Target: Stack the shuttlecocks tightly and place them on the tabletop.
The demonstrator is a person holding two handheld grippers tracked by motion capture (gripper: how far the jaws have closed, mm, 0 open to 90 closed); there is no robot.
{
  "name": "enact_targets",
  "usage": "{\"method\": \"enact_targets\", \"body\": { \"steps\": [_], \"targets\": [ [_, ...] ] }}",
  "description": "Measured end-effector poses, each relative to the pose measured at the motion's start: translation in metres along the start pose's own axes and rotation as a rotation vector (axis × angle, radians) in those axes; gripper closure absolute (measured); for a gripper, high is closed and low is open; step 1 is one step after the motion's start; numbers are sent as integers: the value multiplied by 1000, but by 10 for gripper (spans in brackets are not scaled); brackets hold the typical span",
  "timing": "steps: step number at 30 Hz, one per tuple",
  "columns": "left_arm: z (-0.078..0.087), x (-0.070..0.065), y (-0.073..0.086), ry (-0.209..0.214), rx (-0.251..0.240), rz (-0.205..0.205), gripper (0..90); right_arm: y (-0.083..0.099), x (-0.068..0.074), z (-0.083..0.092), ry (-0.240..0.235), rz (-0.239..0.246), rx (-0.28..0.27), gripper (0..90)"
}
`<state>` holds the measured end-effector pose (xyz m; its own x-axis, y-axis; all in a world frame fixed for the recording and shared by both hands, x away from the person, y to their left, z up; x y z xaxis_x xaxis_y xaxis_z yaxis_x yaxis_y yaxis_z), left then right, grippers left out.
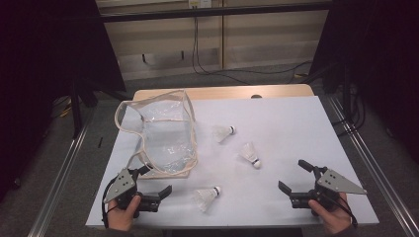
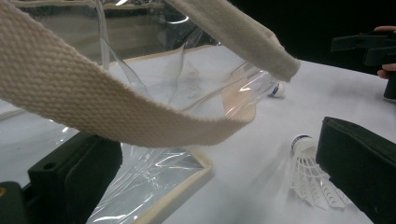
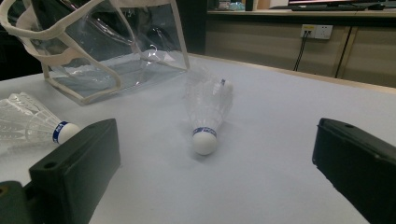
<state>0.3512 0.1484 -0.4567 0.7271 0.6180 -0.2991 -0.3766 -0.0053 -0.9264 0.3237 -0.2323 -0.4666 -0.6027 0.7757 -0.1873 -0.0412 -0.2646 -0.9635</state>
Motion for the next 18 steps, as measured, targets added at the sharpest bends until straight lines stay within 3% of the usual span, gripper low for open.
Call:
{"method": "enact_targets", "body": {
  "steps": [18],
  "targets": [
    [-1,-7,4,24,18,5,5,-1,0,-1,4,7,0,1]
  ]
}}
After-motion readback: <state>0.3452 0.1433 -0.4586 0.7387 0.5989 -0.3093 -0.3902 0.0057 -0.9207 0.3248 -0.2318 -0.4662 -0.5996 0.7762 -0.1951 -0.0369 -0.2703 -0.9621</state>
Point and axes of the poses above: each handheld gripper's, and its own axes: z roughly backward along the jaws, y roughly out of its underside, x roughly to its left, the point moved 10 cm from there along -z, roughly forward along the jaws, and after that the axes turned 14 degrees about z, right-handed, at the moved point
